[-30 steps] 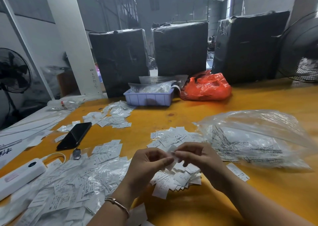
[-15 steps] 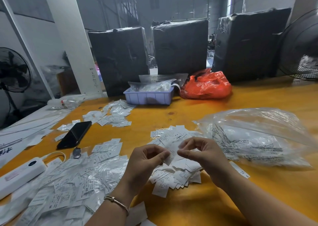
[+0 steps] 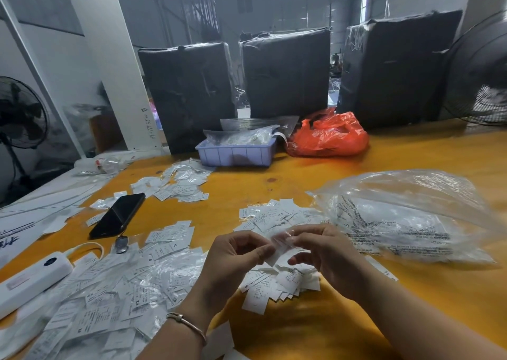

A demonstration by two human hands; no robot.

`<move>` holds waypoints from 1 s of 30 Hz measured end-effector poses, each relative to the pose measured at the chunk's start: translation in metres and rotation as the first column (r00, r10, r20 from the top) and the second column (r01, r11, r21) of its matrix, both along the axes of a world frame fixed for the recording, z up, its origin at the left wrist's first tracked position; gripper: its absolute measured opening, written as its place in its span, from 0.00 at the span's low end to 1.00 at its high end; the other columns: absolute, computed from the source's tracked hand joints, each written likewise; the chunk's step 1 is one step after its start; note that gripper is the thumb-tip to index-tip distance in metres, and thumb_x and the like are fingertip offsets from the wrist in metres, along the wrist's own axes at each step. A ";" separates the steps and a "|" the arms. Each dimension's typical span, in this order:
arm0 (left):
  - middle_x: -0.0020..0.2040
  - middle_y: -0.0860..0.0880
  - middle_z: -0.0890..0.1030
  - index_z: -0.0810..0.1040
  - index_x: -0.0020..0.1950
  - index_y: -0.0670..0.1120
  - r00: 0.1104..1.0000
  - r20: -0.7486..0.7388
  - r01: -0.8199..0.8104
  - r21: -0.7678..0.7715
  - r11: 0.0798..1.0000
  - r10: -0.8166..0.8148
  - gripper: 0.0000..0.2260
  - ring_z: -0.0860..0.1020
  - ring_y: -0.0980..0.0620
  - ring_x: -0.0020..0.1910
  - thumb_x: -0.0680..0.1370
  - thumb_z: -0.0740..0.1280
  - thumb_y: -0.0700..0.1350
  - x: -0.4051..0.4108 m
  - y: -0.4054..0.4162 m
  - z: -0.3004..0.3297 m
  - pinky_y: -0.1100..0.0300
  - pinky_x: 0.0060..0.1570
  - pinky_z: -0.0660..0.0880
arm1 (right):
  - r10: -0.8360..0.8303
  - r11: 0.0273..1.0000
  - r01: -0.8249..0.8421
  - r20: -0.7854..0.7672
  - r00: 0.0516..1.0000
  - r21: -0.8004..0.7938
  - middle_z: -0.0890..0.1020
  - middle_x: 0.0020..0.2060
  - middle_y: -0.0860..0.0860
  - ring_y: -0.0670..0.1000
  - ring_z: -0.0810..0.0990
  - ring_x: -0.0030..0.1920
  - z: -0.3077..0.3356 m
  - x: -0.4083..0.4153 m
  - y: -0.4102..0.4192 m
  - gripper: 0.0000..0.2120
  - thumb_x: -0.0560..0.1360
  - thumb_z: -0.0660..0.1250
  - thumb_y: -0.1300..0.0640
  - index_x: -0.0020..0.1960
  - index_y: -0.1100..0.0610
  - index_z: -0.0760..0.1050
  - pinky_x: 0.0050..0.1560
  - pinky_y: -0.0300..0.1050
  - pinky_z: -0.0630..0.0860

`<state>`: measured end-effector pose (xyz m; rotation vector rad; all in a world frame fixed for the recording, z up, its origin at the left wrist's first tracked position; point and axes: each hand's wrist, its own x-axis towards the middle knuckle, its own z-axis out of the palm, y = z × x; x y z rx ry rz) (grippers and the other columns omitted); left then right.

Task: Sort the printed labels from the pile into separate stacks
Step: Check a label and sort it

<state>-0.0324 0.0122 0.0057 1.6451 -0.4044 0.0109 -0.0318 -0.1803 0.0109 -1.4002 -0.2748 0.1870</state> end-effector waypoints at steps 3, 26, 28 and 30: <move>0.42 0.46 0.84 0.85 0.40 0.41 1.000 -0.005 -0.014 0.001 1.000 0.014 0.07 0.81 0.53 0.42 0.69 0.75 0.45 -0.001 0.000 0.001 0.63 0.41 0.76 | -0.084 0.996 0.084 0.023 0.996 0.017 0.85 0.45 0.58 0.53 0.82 0.45 -0.001 0.002 0.000 0.09 0.74 0.65 0.65 0.43 0.62 0.84 0.41 0.42 0.77; 0.41 0.48 0.85 0.86 0.45 0.45 0.990 0.135 -0.054 0.206 0.977 0.026 0.04 0.83 0.51 0.43 0.72 0.75 0.38 0.001 0.006 0.004 0.57 0.43 0.80 | 0.023 0.828 0.270 0.510 0.860 -0.491 0.84 0.35 0.52 0.51 0.81 0.36 0.002 -0.001 -0.003 0.07 0.68 0.77 0.55 0.39 0.60 0.84 0.40 0.54 0.79; 0.39 0.46 0.86 0.86 0.44 0.43 0.992 0.124 -0.056 0.160 0.985 0.036 0.05 0.84 0.49 0.40 0.72 0.73 0.35 0.001 0.005 0.002 0.62 0.42 0.79 | -0.032 0.896 0.227 0.456 0.890 -0.381 0.85 0.36 0.54 0.54 0.84 0.38 0.007 -0.003 -0.007 0.11 0.64 0.79 0.55 0.41 0.61 0.84 0.42 0.51 0.81; 0.39 0.45 0.86 0.85 0.44 0.42 0.991 0.127 -0.060 0.121 0.991 0.045 0.04 0.84 0.49 0.38 0.73 0.72 0.35 0.001 0.006 0.002 0.64 0.40 0.78 | -0.148 0.931 0.265 0.403 0.903 -0.252 0.85 0.37 0.56 0.58 0.84 0.40 0.011 -0.002 -0.013 0.08 0.63 0.79 0.63 0.41 0.61 0.83 0.43 0.52 0.83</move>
